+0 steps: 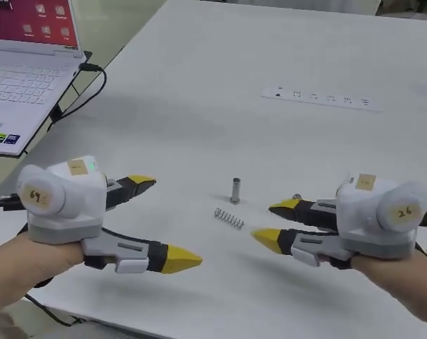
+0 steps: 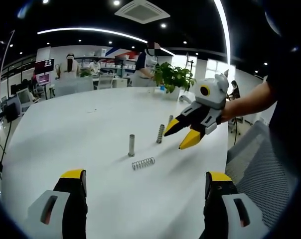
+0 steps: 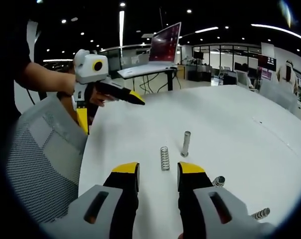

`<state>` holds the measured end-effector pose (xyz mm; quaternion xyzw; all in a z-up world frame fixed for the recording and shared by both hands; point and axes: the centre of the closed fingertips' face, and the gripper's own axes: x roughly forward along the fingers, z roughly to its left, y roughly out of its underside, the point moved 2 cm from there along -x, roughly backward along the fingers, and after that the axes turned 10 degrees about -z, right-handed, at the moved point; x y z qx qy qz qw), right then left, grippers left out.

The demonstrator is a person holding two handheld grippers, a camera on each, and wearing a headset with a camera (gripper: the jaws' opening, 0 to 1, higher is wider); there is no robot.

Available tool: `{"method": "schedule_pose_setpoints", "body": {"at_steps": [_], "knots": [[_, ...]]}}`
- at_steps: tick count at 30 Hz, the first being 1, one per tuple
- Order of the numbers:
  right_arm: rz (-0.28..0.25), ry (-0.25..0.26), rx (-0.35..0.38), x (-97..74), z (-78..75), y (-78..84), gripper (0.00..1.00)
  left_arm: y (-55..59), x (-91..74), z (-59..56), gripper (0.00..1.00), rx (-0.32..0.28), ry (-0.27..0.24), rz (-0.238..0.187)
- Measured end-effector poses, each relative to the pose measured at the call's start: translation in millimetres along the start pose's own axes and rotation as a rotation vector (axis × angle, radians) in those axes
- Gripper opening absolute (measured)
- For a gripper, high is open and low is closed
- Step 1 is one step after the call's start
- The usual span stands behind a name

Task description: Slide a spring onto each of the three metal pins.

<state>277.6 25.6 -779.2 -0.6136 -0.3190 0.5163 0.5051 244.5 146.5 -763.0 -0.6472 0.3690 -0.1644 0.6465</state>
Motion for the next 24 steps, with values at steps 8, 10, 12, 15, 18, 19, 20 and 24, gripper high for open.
{"method": "schedule_pose_setpoints", "body": {"at_steps": [8,10,12,15,18,19,20,24], "knots": [[0.054,-0.038,-0.073,26.0,9.4,3.6,0.24,-0.3,-1.8,-2.2,0.96,0.0,0.004,0.002],[0.057,-0.039,-0.077,33.3,9.5,4.4,0.24,-0.2,-2.1,-1.6,0.96,0.002,0.002,0.002],[0.06,-0.033,-0.081,38.9,7.5,4.4,0.24,-0.3,-2.6,-1.4,0.96,0.001,0.001,0.001],[0.077,-0.011,-0.092,47.8,-0.4,8.5,0.2,0.5,-3.5,-1.1,0.96,0.0,0.002,0.004],[0.086,-0.001,-0.093,52.6,-2.9,9.5,0.21,1.4,-4.5,-0.6,0.96,0.0,0.002,0.006],[0.09,0.003,-0.094,54.2,-4.3,11.3,0.2,1.4,-4.7,-0.3,0.96,-0.001,0.001,0.005],[0.103,0.011,-0.096,56.0,-6.6,14.7,0.2,1.6,-5.1,0.6,0.96,-0.002,0.0,0.006],[0.127,0.02,-0.081,58.8,-6.8,21.6,0.19,1.2,-5.8,1.9,0.96,-0.003,-0.006,0.003]]}}
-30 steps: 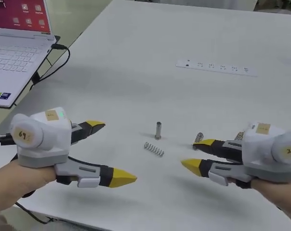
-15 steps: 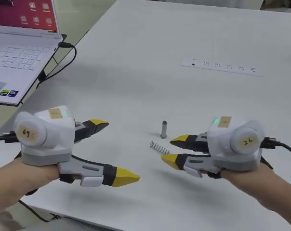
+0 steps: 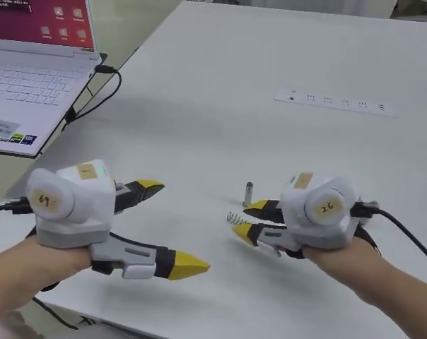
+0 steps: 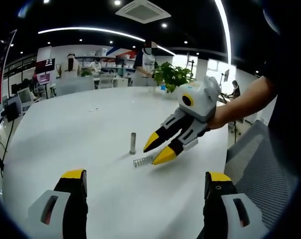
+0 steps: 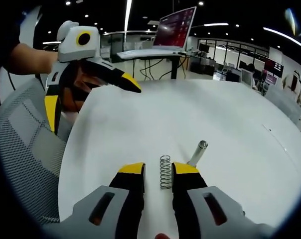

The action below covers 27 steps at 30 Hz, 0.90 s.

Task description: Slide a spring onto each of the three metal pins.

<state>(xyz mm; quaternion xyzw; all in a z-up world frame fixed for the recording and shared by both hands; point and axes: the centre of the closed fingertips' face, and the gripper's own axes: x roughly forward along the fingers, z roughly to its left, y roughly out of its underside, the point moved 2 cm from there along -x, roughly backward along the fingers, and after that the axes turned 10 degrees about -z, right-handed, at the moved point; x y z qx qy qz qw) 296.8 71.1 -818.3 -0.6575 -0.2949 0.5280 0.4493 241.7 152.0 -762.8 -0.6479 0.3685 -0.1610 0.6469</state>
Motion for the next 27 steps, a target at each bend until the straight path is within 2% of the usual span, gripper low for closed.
{"method": "schedule_pose_setpoints", "body": {"at_steps": [5,11,21,27], "knots": [[0.032,0.012,0.025,-1.2,-1.6,10.2,0.19,1.1,-1.9,1.4,0.95,-0.003,-0.003,0.004],[0.031,0.028,0.06,-2.3,-2.4,14.5,0.18,2.5,-2.3,1.4,0.95,0.0,-0.004,0.011],[0.06,0.023,0.048,1.9,-1.8,24.2,0.13,-0.2,-1.9,2.0,0.95,0.004,-0.015,0.003],[0.044,0.017,0.021,3.2,-2.3,22.8,0.09,2.0,-0.8,-1.3,0.95,0.0,-0.008,0.01]]}}
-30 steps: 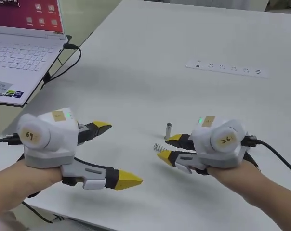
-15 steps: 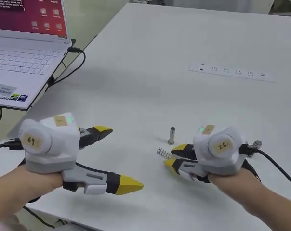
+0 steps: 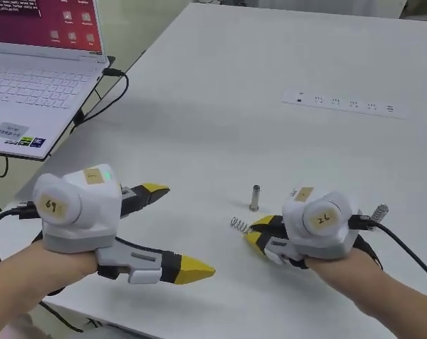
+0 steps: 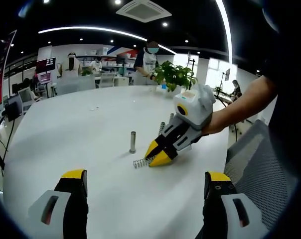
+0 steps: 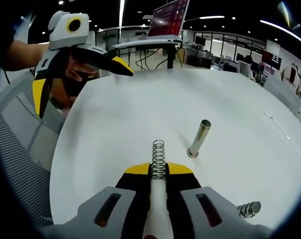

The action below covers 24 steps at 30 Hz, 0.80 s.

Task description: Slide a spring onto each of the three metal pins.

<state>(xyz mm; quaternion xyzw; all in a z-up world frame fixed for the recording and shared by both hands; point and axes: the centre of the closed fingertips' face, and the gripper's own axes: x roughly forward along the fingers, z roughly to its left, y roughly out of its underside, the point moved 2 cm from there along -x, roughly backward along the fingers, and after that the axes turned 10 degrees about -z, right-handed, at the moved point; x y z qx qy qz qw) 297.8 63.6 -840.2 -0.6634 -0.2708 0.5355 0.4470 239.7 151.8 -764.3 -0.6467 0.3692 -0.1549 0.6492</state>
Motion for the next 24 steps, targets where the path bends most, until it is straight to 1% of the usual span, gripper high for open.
{"method": "schedule_pose_setpoints", "body": {"at_steps": [3,6,9,10,11,14,20,24], "knots": [[0.002,0.002,-0.019,-3.4,0.2,-2.1,0.08,0.5,0.3,-0.4,0.94,-0.004,0.0,0.002],[-0.029,-0.007,0.01,-9.1,1.9,-10.6,0.08,0.2,1.3,-1.3,0.94,-0.004,0.003,0.002],[-0.057,-0.015,0.026,-21.6,4.8,-19.3,0.08,-0.9,3.9,-2.2,0.93,-0.009,0.006,-0.002],[-0.06,-0.016,0.029,-22.0,4.6,-16.2,0.08,-1.5,5.3,-2.7,0.93,-0.009,0.007,-0.003],[-0.064,-0.027,0.022,-27.0,6.4,-15.8,0.08,-3.0,7.9,-4.7,0.93,-0.007,0.014,-0.006],[-0.07,-0.03,0.01,-42.9,7.2,-20.4,0.08,-6.3,14.0,-8.2,0.93,-0.01,0.026,-0.019],[-0.082,-0.026,0.011,-70.6,2.5,-24.8,0.08,-11.2,26.8,-17.6,0.92,-0.001,0.06,-0.027],[-0.086,-0.036,0.001,-85.6,3.2,-28.0,0.08,-15.6,31.2,-21.6,0.91,0.006,0.078,-0.037]]}}
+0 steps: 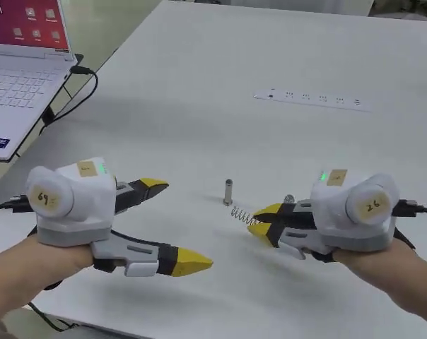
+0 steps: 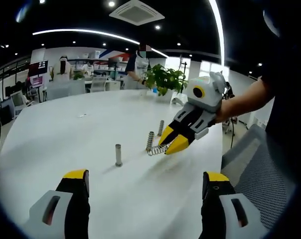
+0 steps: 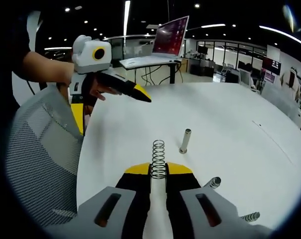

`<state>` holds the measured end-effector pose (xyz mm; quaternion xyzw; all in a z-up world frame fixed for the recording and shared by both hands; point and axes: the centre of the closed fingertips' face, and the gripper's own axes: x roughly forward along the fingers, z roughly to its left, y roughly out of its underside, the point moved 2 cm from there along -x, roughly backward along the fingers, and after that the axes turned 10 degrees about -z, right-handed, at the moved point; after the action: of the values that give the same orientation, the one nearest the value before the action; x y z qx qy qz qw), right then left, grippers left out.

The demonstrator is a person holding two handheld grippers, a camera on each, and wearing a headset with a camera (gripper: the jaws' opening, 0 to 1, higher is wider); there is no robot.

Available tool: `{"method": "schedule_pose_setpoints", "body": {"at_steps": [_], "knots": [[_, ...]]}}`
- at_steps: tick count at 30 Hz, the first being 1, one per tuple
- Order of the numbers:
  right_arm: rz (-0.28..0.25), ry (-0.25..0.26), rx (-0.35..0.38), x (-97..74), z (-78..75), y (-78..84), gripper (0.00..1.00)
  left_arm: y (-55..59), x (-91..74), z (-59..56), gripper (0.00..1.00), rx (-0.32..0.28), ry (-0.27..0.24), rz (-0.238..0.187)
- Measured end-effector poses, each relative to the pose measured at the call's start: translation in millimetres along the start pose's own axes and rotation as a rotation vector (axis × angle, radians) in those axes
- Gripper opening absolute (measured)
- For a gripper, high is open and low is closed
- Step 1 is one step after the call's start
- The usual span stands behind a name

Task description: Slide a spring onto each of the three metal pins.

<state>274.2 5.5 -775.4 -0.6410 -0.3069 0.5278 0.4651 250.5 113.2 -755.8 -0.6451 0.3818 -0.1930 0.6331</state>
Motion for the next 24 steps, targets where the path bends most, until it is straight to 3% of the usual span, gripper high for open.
{"method": "schedule_pose_setpoints", "body": {"at_steps": [13,17,24], "knots": [[0.006,-0.058,-0.062,-31.2,3.4,-3.9,0.08,-11.6,27.7,-21.6,0.81,-0.013,0.104,-0.022],[-0.001,-0.064,-0.075,-38.4,1.8,-5.3,0.08,-15.0,38.3,-34.1,0.73,-0.006,0.158,-0.031],[-0.011,-0.122,-0.107,-46.8,2.9,-4.5,0.08,-15.2,53.8,-51.1,0.58,-0.014,0.237,-0.018]]}}
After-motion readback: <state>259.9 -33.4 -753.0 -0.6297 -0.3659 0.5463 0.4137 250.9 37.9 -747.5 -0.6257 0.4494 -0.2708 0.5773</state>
